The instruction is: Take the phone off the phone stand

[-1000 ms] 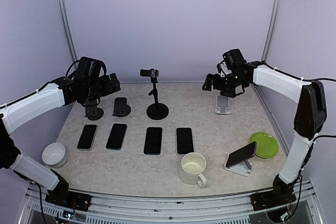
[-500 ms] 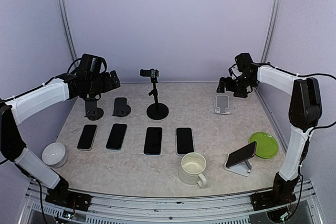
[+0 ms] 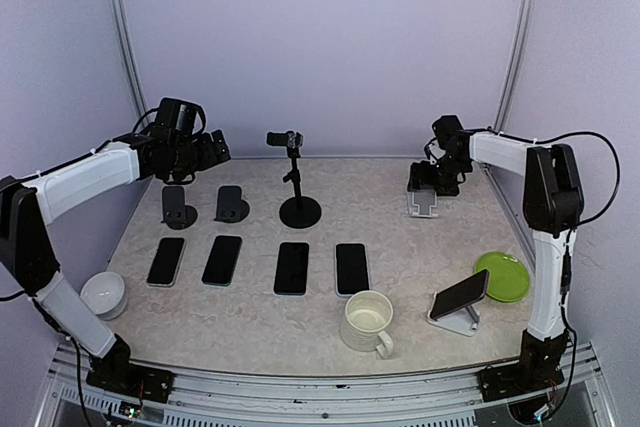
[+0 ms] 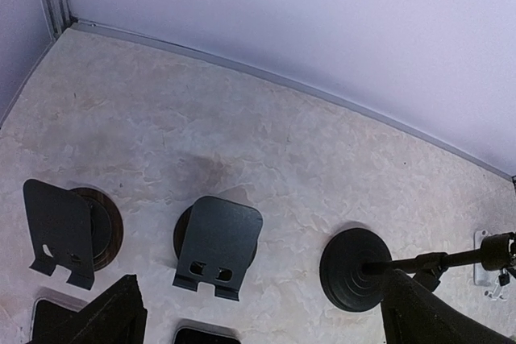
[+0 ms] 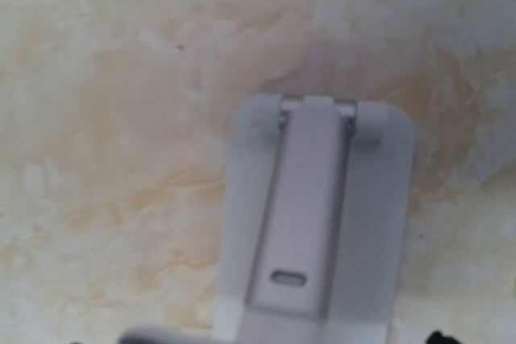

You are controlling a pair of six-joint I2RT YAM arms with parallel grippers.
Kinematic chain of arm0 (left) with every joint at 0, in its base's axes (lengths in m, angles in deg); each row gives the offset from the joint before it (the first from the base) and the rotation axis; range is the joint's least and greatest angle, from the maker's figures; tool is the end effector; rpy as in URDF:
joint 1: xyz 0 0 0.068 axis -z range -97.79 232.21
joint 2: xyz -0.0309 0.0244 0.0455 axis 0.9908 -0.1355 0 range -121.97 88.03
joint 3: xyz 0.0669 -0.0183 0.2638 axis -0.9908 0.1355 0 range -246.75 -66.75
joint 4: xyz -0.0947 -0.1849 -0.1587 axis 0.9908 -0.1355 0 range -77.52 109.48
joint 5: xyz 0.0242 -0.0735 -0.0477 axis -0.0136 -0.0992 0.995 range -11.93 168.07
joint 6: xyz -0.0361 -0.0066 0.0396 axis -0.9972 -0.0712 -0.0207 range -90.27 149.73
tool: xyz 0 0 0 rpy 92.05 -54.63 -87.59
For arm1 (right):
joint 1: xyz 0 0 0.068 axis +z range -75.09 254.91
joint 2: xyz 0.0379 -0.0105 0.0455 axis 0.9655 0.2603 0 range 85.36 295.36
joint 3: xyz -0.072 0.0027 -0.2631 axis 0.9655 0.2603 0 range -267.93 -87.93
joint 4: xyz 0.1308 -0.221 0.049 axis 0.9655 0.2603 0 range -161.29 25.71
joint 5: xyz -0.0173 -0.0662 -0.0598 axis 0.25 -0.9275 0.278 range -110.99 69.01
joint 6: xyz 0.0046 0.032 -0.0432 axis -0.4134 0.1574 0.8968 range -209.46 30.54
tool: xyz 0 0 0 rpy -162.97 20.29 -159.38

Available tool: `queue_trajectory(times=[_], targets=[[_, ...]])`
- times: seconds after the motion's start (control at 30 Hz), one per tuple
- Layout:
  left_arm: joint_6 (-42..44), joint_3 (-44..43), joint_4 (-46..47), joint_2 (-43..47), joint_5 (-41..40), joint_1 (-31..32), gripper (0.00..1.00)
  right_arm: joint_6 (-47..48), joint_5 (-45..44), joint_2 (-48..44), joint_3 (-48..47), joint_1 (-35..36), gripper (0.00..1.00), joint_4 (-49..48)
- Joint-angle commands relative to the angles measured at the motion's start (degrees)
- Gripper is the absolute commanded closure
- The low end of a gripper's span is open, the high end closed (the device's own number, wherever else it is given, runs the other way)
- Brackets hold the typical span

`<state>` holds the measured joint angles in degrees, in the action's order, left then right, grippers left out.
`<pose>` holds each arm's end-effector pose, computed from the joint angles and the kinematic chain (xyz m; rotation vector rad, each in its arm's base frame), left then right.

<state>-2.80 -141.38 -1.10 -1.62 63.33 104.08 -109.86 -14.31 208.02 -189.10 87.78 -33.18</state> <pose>0.3363 -0.1252 0.3088 -0.3462 2.1528 -0.2608 0.4550 0.1081 0.2075 0.1320 2.6409 0.3536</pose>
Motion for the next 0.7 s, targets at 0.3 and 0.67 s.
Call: queue_trajectory(times=[0.3,0.67], targets=[[1.32,-2.82,0.14,-2.38,1.20,-0.77,0.01,-0.95,-2.72,2.77,-2.61,0.06,0.32,2.99],[1.28,-0.88,0.86,-0.70,1.34,-1.11,0.01,-3.62,-1.34,0.91,-5.63,3.49,0.45,4.03]])
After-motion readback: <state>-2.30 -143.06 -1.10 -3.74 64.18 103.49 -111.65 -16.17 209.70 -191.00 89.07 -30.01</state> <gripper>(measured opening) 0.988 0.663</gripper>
